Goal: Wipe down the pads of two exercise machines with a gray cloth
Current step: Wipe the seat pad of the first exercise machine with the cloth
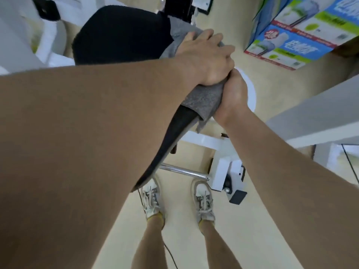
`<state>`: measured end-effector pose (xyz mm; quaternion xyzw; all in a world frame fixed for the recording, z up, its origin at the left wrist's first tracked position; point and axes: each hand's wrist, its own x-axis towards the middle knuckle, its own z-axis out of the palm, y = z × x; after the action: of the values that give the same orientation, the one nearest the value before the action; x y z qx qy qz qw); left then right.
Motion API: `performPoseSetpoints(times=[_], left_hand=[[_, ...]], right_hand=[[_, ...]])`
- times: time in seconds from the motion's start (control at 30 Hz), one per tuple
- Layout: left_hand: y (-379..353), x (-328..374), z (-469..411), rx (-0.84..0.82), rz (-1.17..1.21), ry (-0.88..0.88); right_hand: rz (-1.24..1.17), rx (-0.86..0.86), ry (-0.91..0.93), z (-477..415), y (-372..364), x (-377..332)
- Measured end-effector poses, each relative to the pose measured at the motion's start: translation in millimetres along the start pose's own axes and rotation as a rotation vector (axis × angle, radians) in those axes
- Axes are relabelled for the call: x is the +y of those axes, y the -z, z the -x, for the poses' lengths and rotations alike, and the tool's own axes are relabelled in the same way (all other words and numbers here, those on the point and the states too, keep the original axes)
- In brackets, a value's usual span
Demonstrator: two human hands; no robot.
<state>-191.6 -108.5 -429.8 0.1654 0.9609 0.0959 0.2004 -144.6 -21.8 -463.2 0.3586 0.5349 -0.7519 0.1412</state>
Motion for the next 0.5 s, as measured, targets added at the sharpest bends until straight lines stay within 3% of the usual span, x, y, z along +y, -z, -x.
performPoseSetpoints(times=[0.23, 0.5], left_hand=[[-2.8, 3.9, 22.1, -0.001, 0.026, -0.014], [-4.9, -4.9, 112.1, -0.012, 0.033, -0.091]], right_hand=[[-0.212, 0.106, -0.001, 51.8, -15.7, 34.1], [-0.122, 0.166, -0.045, 134.2, -41.3, 81.5]])
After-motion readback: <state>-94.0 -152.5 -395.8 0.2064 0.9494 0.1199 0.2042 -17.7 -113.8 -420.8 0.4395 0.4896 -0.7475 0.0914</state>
